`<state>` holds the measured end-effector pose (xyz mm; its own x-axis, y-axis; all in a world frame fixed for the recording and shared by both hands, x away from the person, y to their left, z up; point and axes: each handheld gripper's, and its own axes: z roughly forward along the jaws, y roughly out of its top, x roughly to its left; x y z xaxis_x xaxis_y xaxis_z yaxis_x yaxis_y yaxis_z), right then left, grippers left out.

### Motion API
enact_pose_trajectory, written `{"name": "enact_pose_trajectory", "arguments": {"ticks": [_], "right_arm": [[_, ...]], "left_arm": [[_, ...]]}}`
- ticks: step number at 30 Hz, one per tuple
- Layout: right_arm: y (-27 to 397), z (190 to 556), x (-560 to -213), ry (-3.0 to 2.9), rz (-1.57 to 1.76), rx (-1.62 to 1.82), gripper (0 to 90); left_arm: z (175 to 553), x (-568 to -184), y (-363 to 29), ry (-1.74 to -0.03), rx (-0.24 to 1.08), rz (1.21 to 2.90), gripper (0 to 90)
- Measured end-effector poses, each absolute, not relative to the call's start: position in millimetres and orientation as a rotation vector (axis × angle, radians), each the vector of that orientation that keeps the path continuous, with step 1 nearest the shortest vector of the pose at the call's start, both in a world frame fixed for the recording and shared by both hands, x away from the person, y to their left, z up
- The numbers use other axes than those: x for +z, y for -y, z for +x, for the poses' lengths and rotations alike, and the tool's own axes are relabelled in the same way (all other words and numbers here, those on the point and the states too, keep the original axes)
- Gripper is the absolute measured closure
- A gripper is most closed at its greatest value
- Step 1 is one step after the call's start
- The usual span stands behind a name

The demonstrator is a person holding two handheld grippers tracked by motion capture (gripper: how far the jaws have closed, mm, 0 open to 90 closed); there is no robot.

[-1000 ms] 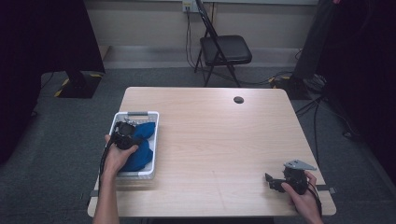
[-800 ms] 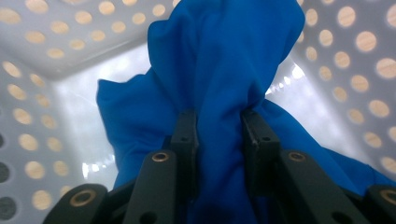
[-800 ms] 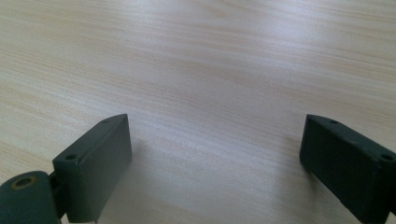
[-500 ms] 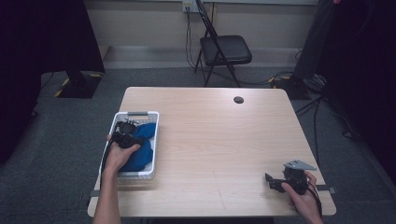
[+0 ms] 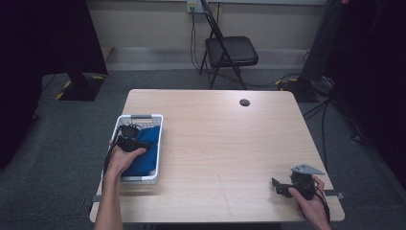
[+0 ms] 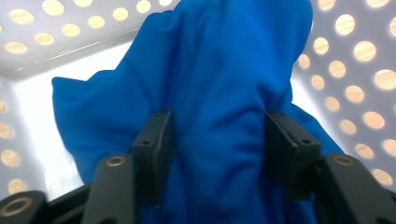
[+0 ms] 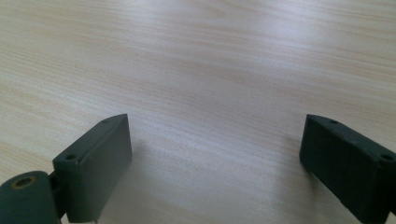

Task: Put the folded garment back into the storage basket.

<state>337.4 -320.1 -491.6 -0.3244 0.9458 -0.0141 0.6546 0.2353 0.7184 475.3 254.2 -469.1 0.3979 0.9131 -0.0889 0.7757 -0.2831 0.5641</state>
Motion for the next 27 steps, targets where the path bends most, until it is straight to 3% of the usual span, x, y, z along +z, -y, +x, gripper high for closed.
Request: {"name": "enact_pose_trajectory", "arguments": {"ticks": [8, 15, 27], "right_arm": [[320.1, 337.3, -491.6, -2.064, 1.464, 0.862, 8.0], [320.1, 337.4, -491.6, -2.063, 1.464, 0.862, 7.9], [320.1, 337.7, -491.6, -2.065, 1.463, 0.863, 7.8]], "left_arm": [[479.0, -476.2, -251.8, -1.369, 0.357, 2.151, 16.6], [484.0, -481.3, -253.7, -1.361, 0.372, 2.154, 1.5], [483.0, -478.9, -252.8, -1.337, 0.402, 2.171, 1.2]]}}
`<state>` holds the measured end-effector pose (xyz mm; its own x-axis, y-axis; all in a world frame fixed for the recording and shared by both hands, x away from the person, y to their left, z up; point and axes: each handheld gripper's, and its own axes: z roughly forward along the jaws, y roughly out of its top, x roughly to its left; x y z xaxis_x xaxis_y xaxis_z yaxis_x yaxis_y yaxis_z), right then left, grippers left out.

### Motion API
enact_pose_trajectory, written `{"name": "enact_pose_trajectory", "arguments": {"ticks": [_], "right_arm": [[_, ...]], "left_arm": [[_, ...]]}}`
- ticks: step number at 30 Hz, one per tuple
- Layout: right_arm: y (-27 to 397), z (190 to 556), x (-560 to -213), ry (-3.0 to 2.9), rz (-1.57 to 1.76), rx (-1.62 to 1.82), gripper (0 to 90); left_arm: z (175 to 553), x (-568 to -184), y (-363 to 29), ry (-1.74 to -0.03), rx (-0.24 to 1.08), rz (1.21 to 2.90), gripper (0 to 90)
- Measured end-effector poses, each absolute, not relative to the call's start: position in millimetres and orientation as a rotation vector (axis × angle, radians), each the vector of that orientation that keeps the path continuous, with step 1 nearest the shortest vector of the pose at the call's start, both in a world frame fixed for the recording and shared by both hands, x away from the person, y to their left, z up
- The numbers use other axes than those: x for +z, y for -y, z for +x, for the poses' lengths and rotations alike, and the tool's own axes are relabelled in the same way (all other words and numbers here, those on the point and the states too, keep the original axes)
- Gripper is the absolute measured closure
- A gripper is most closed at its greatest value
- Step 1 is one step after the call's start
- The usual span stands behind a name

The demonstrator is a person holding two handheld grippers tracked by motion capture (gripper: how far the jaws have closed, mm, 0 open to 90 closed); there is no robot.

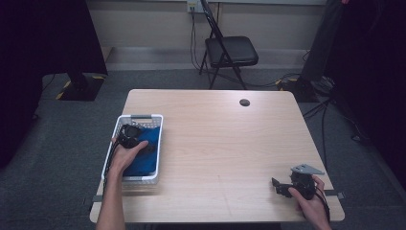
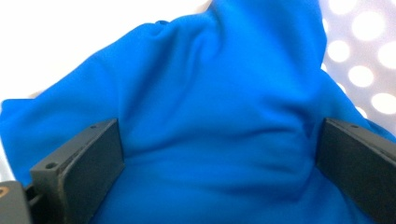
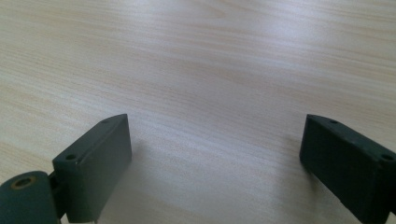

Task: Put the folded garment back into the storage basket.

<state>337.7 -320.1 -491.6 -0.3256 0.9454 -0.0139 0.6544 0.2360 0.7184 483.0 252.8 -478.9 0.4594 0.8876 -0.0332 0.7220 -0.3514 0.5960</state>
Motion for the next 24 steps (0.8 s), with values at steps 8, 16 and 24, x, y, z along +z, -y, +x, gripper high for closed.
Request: {"name": "enact_pose_trajectory", "arguments": {"ticks": [8, 16, 24], "right_arm": [[320.1, 338.3, -491.6, -2.067, 1.463, 0.865, 7.7], [320.0, 338.8, -491.7, -2.067, 1.463, 0.864, 7.6], [319.8, 338.8, -491.7, -2.065, 1.465, 0.863, 7.6]], "left_arm": [[479.8, -469.4, -251.4, -1.318, 0.431, 2.182, 17.4], [472.6, -455.1, -248.4, -1.335, 0.471, 2.144, 16.5], [465.4, -444.0, -242.2, -1.312, 0.532, 2.124, 17.8]]}}
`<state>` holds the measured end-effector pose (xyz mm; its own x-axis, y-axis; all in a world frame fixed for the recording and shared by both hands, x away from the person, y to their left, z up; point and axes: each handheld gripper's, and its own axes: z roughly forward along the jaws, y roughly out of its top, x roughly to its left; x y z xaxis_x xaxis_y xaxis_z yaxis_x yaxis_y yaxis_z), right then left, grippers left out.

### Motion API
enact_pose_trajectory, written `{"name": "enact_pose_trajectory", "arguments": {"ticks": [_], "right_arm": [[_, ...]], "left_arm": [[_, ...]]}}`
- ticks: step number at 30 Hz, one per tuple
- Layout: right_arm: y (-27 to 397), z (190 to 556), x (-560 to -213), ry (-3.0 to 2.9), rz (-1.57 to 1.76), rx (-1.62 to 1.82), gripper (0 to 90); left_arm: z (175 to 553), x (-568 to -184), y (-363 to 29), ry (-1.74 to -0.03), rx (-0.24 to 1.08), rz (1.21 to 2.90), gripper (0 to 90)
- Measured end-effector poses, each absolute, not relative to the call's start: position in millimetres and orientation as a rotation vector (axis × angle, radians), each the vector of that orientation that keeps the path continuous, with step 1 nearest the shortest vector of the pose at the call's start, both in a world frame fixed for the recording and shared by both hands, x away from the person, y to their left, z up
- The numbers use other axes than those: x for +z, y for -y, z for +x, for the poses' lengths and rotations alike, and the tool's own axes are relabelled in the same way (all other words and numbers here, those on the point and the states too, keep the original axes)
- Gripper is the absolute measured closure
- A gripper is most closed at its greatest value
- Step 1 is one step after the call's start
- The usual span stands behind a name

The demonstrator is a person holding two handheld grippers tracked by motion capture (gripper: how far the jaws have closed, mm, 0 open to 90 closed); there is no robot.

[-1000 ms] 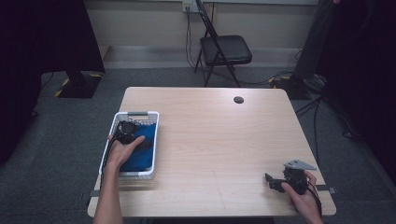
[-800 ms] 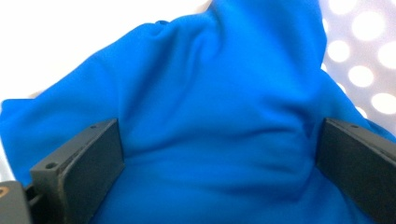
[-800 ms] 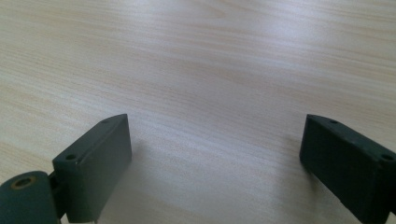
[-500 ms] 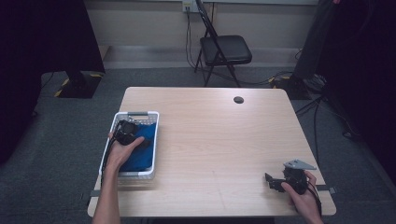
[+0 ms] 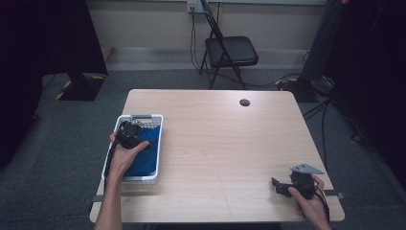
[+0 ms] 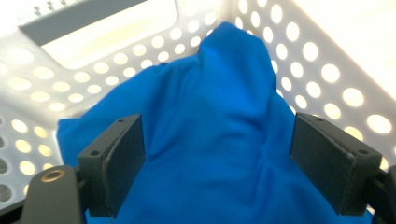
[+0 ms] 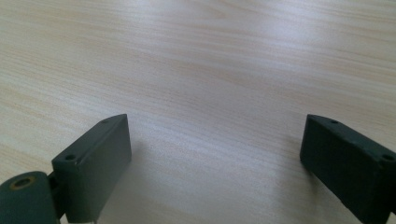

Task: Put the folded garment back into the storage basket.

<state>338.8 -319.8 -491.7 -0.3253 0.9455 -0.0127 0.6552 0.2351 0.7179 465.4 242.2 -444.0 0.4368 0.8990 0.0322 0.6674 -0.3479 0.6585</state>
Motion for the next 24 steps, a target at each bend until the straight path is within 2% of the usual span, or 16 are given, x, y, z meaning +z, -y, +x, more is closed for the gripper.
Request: {"name": "enact_pose_trajectory", "arguments": {"ticks": [24], "right_arm": [[319.4, 339.2, -491.7, -2.061, 1.468, 0.861, 7.5]], "left_arm": [[436.5, -419.6, -238.5, -1.183, 0.613, 2.041, 16.6]]}}
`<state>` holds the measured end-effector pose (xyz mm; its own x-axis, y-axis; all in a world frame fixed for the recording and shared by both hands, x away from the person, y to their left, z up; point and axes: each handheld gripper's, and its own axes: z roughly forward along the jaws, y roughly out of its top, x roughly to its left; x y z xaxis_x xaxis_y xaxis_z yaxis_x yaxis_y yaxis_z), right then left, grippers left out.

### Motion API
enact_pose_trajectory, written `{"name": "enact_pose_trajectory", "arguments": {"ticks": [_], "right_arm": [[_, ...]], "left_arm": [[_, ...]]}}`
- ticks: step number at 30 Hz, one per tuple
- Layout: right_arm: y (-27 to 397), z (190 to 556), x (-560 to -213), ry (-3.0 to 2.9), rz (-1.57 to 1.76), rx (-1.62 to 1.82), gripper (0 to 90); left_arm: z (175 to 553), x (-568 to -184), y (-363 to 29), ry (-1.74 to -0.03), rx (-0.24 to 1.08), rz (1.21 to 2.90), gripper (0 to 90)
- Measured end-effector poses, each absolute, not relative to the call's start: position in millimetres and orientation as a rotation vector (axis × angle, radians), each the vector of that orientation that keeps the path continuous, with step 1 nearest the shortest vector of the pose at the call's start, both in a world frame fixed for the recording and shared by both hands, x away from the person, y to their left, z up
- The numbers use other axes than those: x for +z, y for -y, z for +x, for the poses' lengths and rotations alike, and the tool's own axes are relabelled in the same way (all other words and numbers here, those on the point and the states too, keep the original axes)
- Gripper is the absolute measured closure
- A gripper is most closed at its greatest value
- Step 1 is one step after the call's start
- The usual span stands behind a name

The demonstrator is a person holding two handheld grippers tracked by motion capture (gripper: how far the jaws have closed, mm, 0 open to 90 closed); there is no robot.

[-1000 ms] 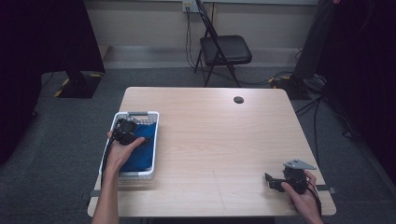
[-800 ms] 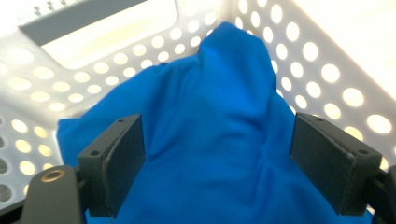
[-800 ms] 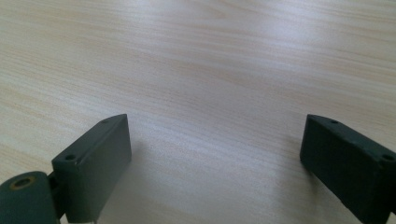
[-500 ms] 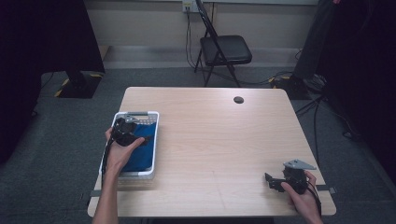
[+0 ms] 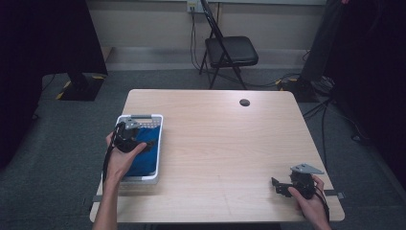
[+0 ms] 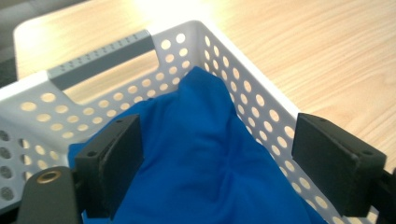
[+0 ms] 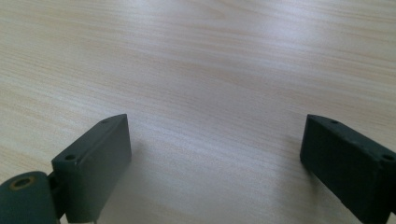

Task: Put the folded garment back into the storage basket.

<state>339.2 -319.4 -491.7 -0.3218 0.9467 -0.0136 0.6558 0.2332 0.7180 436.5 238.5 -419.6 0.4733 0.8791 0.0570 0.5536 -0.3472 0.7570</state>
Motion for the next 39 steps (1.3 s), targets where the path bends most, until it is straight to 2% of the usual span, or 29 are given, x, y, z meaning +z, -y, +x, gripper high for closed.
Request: {"name": "enact_pose_trajectory", "arguments": {"ticks": [15, 39], "right_arm": [[319.4, 339.2, -491.7, -2.061, 1.468, 0.861, 7.6], [319.5, 339.5, -491.7, -2.062, 1.465, 0.861, 7.5]], "left_arm": [[425.6, -405.6, -224.8, -1.175, 0.646, 1.95, 19.3], [404.5, -391.6, -203.0, -1.073, 0.638, 2.011, 16.9]]}}
